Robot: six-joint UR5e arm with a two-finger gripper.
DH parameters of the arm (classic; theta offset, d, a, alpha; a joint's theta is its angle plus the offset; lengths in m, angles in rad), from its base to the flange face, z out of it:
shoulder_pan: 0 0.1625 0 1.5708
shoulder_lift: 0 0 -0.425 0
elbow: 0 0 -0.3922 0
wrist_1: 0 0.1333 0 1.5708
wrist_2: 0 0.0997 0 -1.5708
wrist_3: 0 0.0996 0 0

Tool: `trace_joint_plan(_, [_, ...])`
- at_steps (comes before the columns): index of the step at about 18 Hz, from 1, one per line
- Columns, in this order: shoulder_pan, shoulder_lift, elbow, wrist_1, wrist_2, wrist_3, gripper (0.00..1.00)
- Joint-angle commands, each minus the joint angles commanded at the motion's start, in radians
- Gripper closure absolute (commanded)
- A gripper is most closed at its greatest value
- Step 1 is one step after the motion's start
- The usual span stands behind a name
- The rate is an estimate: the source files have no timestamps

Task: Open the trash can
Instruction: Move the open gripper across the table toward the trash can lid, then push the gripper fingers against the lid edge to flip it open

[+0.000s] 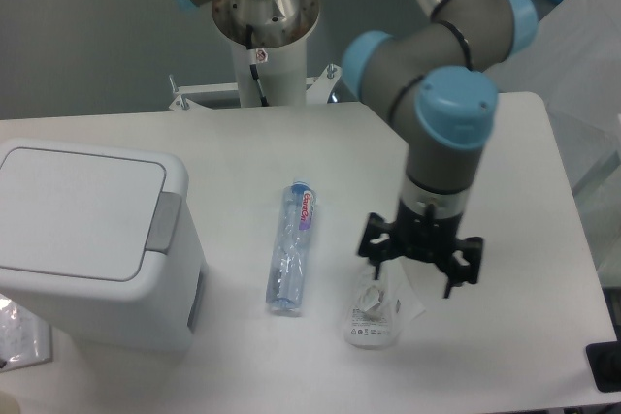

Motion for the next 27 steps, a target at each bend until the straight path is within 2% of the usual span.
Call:
trace_joint_plan(3, [-0.031,0.043,-0.006,0.000,-0.051,-0.057,0.00])
trace_joint_plan(9, [-0.107,0.089,-0.024,-0.005,-0.042,-0.098,0.00])
trace_joint_plan(14, [-0.149,0.175,-0.115,-0.002,-0.048,-0.095,0.00])
trace_joint_plan(18, [-0.158,0.178,-0.150,0.005,-0.045,-0.097,0.00])
trace_joint_plan(27, [-0.173,0.175,-0.135,0.008,-0.046,-0.095,0.00])
